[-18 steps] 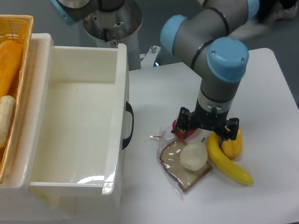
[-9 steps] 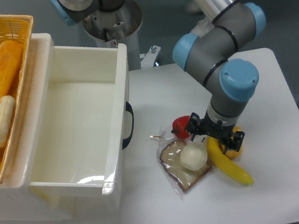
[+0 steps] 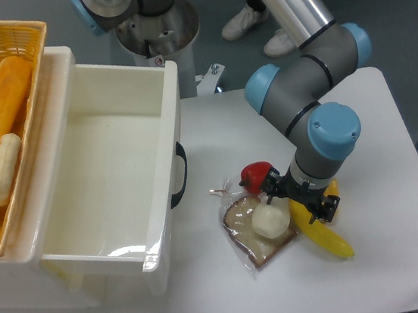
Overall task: Pick up the pear
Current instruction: 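Descend the gripper around the pale pear on the bread bag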
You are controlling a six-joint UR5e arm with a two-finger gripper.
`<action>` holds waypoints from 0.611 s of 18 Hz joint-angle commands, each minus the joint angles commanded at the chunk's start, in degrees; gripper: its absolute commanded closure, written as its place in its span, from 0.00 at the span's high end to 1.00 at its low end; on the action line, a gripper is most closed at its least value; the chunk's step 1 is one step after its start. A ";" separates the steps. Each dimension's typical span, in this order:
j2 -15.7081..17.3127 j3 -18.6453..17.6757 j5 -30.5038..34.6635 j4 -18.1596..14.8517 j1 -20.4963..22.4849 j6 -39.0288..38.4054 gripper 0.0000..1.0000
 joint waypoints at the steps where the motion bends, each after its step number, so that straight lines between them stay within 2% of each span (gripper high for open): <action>1: -0.09 0.00 -0.09 0.00 -0.09 -0.09 1.00; 11: 0.44 -0.79 -1.58 -0.17 -0.35 -0.09 1.00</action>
